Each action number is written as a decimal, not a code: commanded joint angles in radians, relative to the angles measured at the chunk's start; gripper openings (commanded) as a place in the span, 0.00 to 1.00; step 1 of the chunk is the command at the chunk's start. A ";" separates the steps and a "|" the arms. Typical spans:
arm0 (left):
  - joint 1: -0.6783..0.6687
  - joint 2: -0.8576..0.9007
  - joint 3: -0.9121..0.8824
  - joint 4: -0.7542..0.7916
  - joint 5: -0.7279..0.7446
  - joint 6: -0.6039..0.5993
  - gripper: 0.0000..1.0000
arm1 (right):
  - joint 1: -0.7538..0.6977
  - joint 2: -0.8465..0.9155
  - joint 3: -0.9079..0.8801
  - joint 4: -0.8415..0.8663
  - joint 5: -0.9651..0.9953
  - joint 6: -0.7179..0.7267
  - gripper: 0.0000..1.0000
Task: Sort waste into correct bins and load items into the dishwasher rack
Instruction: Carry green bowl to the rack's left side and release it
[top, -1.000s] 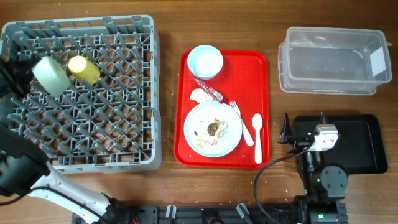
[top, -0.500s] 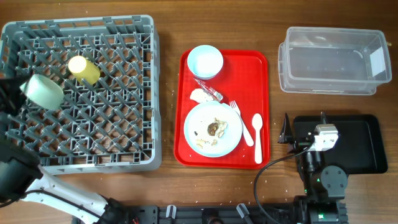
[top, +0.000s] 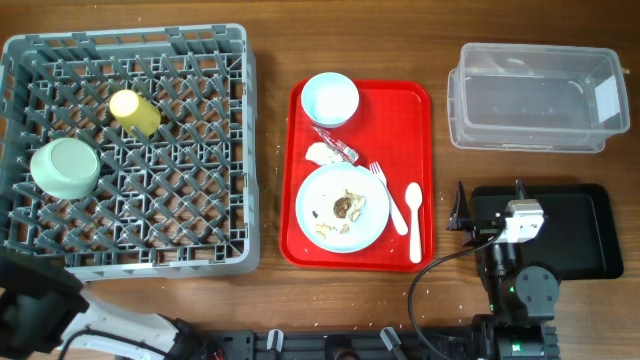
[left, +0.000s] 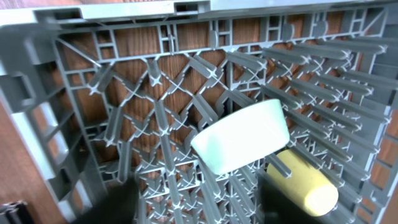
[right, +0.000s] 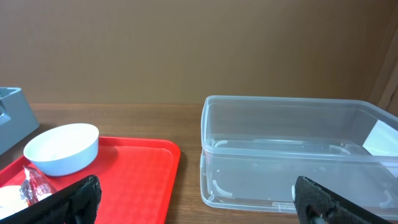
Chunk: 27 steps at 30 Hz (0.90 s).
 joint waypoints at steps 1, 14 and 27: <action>-0.123 -0.058 0.016 0.002 -0.053 -0.006 0.04 | 0.001 -0.005 -0.001 0.003 -0.013 0.011 1.00; -0.331 0.175 -0.010 0.051 -0.354 -0.069 0.04 | 0.001 -0.005 -0.001 0.003 -0.013 0.010 1.00; -0.348 -0.039 -0.011 0.029 -0.164 0.008 0.04 | 0.001 -0.005 -0.001 0.003 -0.013 0.011 1.00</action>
